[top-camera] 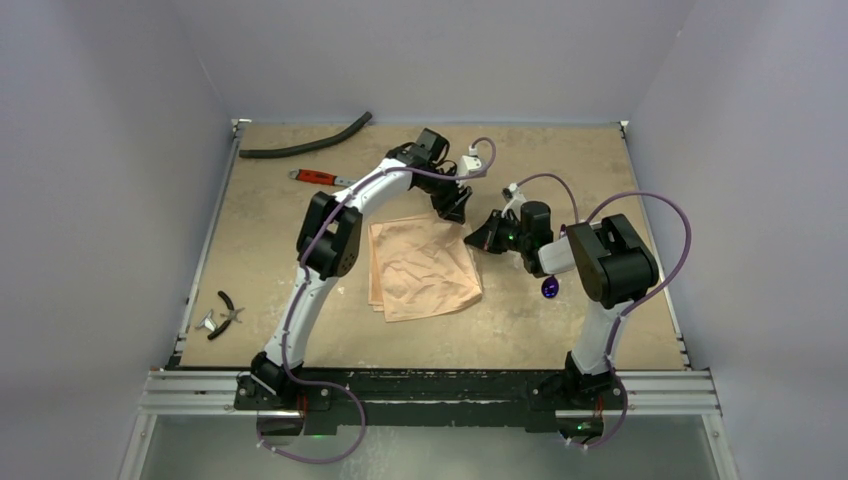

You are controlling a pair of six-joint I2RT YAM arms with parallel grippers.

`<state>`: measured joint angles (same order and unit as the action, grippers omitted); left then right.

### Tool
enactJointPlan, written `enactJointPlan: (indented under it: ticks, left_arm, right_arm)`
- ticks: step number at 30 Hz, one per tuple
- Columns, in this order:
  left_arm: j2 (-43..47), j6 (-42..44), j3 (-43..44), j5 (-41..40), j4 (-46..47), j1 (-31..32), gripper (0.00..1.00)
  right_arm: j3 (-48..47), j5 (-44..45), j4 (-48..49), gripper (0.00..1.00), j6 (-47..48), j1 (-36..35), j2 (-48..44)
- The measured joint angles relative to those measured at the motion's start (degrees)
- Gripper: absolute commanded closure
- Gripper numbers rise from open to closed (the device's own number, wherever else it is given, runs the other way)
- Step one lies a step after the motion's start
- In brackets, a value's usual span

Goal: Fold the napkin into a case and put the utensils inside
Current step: Smooth out the lower triangle-folded napkin at the center of the board.

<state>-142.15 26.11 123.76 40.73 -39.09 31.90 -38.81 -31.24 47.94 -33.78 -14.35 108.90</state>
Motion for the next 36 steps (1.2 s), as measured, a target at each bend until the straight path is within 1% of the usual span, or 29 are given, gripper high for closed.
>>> enactJointPlan:
  ticks: [6, 9, 11, 15, 18, 20, 21, 23, 24, 25, 26, 36]
  left_arm:
    - [-0.5, 0.5, 0.0, -0.9, -0.8, 0.2, 0.64]
    - [-0.7, 1.0, 0.1, -1.7, -1.6, 0.4, 0.67]
    - [-0.7, 1.6, 0.1, -2.1, -2.1, 0.6, 0.64]
    - [-0.7, 2.2, 0.1, -2.9, -2.6, 0.8, 0.52]
    - [-0.7, 2.1, 0.1, -3.5, -2.4, 0.9, 0.5]
    - [-0.7, 2.0, 0.1, -3.7, -2.2, 0.9, 0.5]
    - [-0.7, 2.0, 0.1, -3.7, -2.2, 0.9, 0.53]
    - [-0.7, 2.1, 0.1, -3.8, -2.2, 0.9, 0.66]
    - [-0.7, 2.0, 0.1, -3.8, -2.2, 0.9, 0.75]
    - [-0.7, 2.1, 0.1, -3.8, -2.3, 1.0, 0.91]
    - [-0.7, 2.2, 0.1, -3.8, -2.3, 1.0, 1.0]
    - [-0.7, 1.4, 0.5, -3.5, -2.3, 1.0, 1.0]
  right_arm:
    - [0.2, 0.0, 0.3, 1.0, 0.0, 0.0, 0.0]
    - [0.2, 0.0, 0.3, 1.0, 0.0, 0.0, 0.0]
    - [0.2, 0.0, 0.4, 1.0, 0.0, 0.0, 0.0]
    - [0.3, 0.0, 0.5, 1.0, 0.0, 0.0, 0.0]
    - [0.3, 0.0, 0.5, 1.0, 0.0, 0.0, 0.0]
    - [0.3, 0.0, 0.5, 1.0, 0.0, 0.0, 0.0]
    - [0.3, 0.0, 0.5, 1.0, 0.0, 0.0, 0.0]
    - [0.3, 0.0, 0.5, 1.0, 0.0, 0.0, 0.0]
    - [0.3, 0.0, 0.5, 1.0, 0.0, 0.0, 0.0]
    - [0.3, 0.0, 0.5, 1.0, 0.0, 0.0, 0.0]
    - [0.3, 0.0, 0.5, 1.0, 0.0, 0.0, 0.0]
    - [0.4, 0.0, 0.5, 1.0, 0.2, 0.0, 0.0]
